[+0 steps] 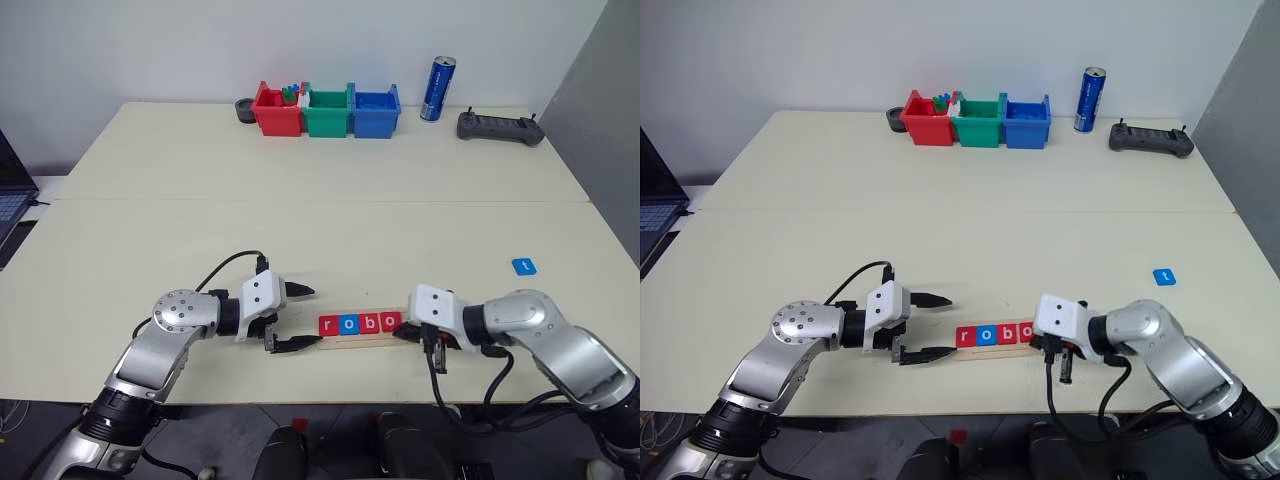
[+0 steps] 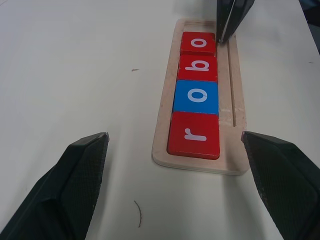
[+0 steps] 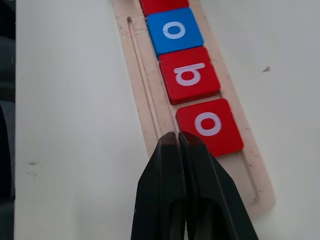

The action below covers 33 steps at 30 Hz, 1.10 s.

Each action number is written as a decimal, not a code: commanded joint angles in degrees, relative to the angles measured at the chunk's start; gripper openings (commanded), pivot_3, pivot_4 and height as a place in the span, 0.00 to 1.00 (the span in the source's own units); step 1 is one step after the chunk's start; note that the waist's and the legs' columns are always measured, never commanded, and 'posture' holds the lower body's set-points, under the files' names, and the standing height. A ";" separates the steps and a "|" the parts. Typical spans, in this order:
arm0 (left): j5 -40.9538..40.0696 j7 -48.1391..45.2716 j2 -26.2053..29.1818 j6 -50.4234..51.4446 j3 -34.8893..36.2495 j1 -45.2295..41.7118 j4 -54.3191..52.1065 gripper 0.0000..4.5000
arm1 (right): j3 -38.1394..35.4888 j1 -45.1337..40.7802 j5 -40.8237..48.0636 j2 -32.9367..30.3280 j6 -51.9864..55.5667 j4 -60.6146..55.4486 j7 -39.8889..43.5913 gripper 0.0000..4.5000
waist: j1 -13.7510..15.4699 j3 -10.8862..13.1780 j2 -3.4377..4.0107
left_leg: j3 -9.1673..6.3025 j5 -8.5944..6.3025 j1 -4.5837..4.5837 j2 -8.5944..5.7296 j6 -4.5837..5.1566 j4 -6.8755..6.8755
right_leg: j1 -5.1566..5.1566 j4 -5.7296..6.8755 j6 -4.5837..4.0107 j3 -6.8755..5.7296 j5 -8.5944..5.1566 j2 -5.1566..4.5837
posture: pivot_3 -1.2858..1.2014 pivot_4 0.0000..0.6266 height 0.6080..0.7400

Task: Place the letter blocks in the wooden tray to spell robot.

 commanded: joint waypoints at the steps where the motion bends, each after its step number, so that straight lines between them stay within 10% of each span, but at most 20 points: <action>1: -0.19 -0.09 0.40 -0.51 0.61 -0.28 -1.73 1.00 | -1.82 -1.52 -1.05 -1.32 -1.54 0.18 0.02 0.02 | 0.00 0.00 0.00 | 0.00 0.00 0.00 0.00 0.00 0.00 | 0.00 0.00 0.00 0.00 0.00 0.00 | 0.52 0.24 1.00; 33: -0.34 -0.35 1.13 -1.19 0.95 0.53 -0.99 1.00 | 1.84 -6.27 -4.39 2.44 -3.48 4.41 1.78 0.02 | -0.06 0.00 0.00 | -0.01 0.00 0.00 0.00 0.00 -0.01 | 0.00 0.00 -0.05 -0.01 0.03 0.00 | 0.52 0.24 1.00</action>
